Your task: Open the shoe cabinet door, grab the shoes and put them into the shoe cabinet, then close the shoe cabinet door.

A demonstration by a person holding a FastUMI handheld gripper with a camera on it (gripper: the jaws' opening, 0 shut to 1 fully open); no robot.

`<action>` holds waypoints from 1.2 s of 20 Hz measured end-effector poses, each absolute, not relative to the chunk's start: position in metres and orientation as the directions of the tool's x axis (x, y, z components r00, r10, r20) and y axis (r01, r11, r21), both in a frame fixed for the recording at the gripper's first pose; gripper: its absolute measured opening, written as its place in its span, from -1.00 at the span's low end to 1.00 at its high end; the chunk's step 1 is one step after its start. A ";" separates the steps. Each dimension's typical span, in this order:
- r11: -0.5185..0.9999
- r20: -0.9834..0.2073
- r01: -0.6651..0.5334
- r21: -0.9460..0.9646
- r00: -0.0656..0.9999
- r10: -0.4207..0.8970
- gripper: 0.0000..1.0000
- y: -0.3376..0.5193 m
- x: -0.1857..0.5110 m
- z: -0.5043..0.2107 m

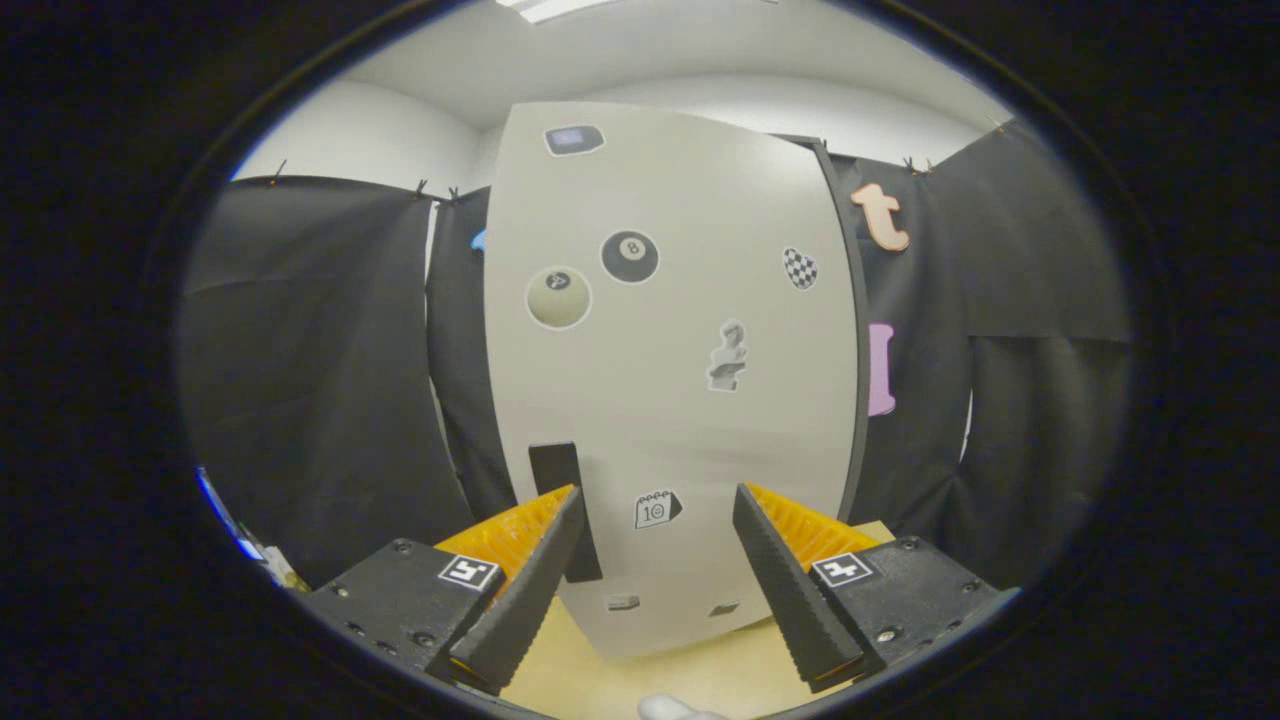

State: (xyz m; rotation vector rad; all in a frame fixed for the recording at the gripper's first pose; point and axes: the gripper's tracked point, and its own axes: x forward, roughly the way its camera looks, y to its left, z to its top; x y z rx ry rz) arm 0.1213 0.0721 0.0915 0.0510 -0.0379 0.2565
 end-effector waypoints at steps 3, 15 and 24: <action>0.966 0.050 -0.256 0.038 0.966 0.254 0.98 0.064 0.093 0.090; 0.992 0.055 -0.116 0.057 0.992 0.113 0.98 0.007 0.010 0.079; 0.992 0.038 -0.107 0.066 0.994 0.104 0.97 0.001 -0.006 0.070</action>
